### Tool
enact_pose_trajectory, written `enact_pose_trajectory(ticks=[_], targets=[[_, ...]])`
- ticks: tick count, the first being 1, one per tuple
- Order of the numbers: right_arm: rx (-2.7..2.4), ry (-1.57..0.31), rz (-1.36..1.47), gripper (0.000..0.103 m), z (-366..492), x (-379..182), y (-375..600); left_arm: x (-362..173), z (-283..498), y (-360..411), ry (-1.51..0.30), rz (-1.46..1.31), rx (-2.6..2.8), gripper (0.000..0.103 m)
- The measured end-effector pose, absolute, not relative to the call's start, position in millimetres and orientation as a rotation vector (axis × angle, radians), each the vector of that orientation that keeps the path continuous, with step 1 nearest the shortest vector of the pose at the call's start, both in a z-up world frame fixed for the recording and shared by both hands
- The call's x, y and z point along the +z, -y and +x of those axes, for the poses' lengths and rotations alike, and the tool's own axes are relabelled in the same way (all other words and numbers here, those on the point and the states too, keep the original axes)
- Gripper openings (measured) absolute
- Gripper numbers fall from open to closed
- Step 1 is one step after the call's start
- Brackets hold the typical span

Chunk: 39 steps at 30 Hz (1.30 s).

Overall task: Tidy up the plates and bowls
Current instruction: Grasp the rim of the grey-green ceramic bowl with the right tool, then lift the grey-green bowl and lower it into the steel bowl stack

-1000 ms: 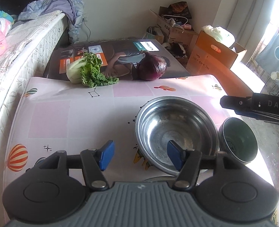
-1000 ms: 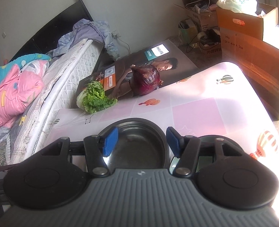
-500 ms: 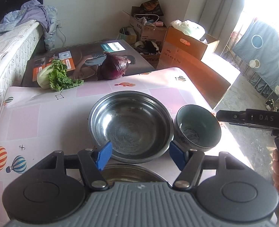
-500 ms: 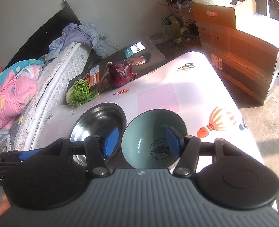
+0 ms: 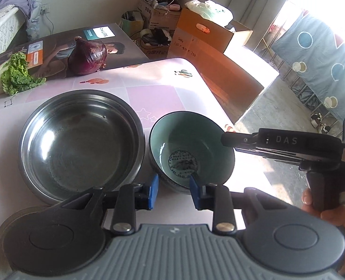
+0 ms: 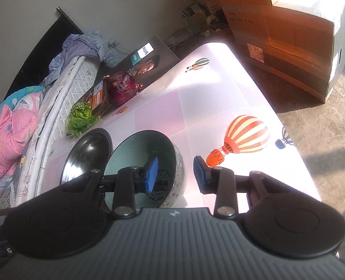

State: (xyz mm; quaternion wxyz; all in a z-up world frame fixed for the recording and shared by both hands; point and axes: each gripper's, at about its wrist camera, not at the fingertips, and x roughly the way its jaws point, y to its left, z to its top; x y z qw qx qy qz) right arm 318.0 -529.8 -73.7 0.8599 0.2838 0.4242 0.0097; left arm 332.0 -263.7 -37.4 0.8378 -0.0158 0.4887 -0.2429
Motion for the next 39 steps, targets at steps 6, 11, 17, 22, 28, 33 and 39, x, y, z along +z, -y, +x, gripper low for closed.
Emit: enact_pose_trajectory(ticks=[6, 11, 17, 22, 28, 33, 39], targets=[[0.037, -0.915, 0.636, 0.023, 337, -93, 534, -47, 339, 271, -1.044, -0.050, -0.477, 0.027], [0.057, -0.957, 0.645, 0.017, 349, -108, 526, -50, 341, 274, -1.045, -0.047, -0.449, 0.027], [0.081, -0.980, 0.614, 0.015, 345, -111, 520, -48, 338, 275, -1.051, -0.046, -0.451, 0.026], [0.095, -1.002, 0.576, 0.015, 336, -110, 520, -45, 332, 277, -1.056, -0.042, -0.466, 0.026], [0.127, -1.021, 0.583, 0.015, 315, -111, 526, -43, 324, 280, -1.064, -0.028, -0.482, 0.026], [0.152, -1.040, 0.566, 0.015, 298, -108, 529, -45, 319, 285, -1.082, -0.005, -0.489, 0.027], [0.192, -1.057, 0.580, 0.015, 284, -107, 536, -52, 315, 292, -1.100, 0.034, -0.491, 0.027]])
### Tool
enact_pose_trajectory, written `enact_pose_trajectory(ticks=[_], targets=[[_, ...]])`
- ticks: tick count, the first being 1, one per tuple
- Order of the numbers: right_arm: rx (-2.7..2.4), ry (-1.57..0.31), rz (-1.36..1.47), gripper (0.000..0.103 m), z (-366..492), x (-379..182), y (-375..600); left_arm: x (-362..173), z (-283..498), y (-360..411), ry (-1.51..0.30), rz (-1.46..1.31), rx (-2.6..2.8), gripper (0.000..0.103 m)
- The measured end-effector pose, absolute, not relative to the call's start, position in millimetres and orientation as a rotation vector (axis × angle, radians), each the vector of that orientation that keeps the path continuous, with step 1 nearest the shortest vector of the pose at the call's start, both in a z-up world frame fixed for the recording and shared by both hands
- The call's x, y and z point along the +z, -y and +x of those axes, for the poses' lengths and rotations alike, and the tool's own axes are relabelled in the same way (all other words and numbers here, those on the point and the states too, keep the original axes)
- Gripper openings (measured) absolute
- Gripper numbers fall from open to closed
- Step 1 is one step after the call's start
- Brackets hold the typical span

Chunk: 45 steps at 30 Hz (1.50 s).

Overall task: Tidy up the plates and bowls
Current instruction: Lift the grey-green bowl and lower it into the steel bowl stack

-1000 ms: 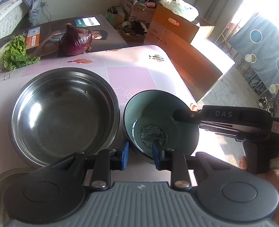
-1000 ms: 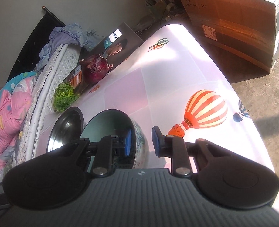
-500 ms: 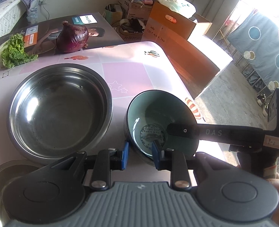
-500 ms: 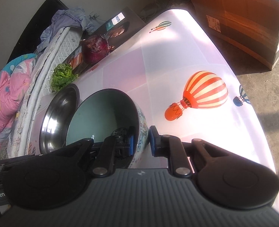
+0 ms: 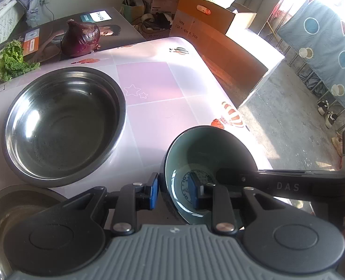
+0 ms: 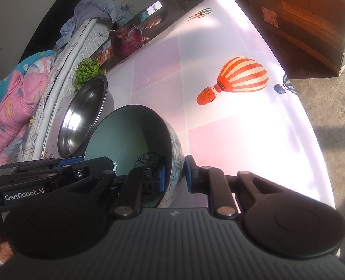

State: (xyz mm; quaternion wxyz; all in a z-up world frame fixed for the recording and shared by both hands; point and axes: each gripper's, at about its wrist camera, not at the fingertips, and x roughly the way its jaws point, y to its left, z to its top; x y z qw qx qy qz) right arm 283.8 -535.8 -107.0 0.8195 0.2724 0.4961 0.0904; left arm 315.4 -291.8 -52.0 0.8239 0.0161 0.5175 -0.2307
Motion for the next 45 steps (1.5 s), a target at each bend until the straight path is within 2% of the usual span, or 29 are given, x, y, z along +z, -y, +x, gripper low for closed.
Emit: enact_pose_trajectory(ticks=[16, 45], targets=[[0.218, -1.034, 0.687, 0.021, 274, -115, 544, -77, 313, 304, -1.173, 0.095, -0.466, 0.028], [0.170, -1.036, 0.695, 0.020, 275, -93, 546, -61, 312, 301, -1.155, 0.069, -0.464, 0.027]])
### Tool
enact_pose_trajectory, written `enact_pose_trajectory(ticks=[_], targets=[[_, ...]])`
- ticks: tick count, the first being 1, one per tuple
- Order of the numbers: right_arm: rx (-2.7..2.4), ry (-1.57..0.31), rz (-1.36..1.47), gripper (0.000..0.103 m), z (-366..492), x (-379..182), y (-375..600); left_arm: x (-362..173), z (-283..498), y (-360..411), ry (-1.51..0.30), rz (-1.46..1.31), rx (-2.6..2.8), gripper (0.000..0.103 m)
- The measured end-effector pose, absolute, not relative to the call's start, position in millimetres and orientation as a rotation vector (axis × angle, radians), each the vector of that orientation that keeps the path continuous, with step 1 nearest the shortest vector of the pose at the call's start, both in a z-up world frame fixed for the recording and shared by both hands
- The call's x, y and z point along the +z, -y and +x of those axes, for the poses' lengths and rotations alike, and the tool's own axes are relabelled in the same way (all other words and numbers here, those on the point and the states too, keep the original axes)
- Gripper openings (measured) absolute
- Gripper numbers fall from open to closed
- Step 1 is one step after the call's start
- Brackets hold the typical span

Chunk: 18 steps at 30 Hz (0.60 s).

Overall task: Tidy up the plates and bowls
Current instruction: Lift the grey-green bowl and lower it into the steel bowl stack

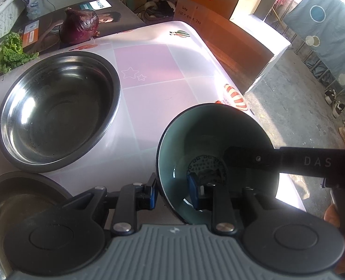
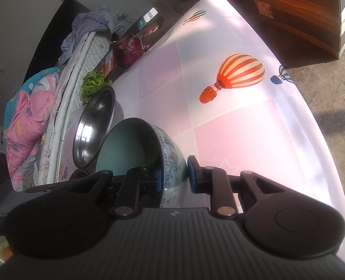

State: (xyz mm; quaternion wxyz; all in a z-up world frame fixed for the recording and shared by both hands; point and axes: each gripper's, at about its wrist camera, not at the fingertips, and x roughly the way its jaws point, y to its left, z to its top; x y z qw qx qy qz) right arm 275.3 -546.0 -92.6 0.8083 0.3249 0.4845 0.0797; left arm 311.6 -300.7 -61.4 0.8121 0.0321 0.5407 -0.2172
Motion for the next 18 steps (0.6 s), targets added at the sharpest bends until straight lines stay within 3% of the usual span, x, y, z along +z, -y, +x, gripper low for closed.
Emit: enact_pose_trajectory(ticks=[18], targets=[[0.253, -0.977, 0.665, 0.020, 334, -27, 485, 2, 343, 231, -1.035, -0.043, -0.389, 0.027]])
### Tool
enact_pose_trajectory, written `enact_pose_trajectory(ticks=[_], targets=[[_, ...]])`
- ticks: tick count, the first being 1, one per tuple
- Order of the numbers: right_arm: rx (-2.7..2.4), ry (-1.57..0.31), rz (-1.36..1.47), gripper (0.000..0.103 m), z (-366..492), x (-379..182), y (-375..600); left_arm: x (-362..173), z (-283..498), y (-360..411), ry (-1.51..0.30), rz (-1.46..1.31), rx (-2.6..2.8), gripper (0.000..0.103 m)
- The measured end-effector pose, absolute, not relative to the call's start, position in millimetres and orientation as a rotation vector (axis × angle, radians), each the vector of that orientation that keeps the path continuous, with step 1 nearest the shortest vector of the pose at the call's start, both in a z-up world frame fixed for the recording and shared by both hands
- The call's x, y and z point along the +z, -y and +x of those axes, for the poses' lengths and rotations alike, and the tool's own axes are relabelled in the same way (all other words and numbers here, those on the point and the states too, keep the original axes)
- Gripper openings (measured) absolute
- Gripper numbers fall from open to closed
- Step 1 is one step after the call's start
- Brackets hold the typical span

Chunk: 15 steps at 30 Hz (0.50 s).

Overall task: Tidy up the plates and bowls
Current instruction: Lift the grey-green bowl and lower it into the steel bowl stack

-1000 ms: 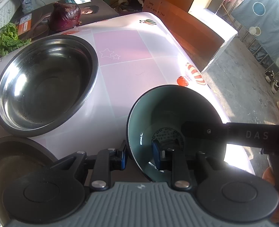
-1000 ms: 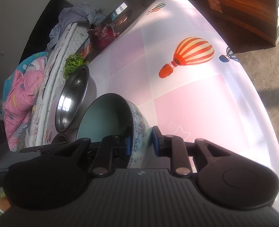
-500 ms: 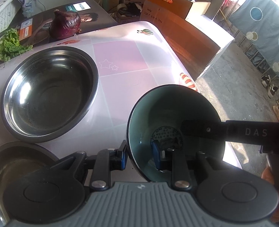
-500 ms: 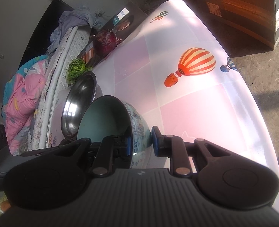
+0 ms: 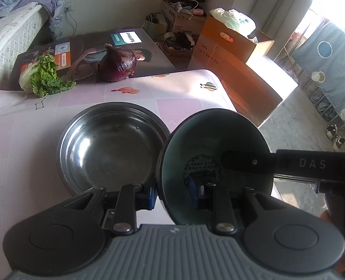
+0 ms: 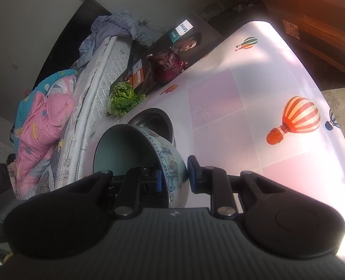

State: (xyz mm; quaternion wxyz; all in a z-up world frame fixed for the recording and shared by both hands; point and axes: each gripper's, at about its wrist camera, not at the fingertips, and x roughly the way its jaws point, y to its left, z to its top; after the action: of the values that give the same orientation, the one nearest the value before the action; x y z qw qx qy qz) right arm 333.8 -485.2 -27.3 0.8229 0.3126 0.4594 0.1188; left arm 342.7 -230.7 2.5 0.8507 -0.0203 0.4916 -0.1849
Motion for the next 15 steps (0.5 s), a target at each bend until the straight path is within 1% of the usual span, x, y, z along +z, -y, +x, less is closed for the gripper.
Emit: enact_pose_trajectory(ticks=[6, 15], targets=[[0.296, -0.984, 0.657, 0.020, 378, -31, 446, 1, 374, 193, -1.012, -0.078, -0.318, 0.027], [0.280, -1.040, 0.608, 0.019, 422, -70, 405, -41, 410, 164, -1.075, -0.097, -0.270, 0.027]])
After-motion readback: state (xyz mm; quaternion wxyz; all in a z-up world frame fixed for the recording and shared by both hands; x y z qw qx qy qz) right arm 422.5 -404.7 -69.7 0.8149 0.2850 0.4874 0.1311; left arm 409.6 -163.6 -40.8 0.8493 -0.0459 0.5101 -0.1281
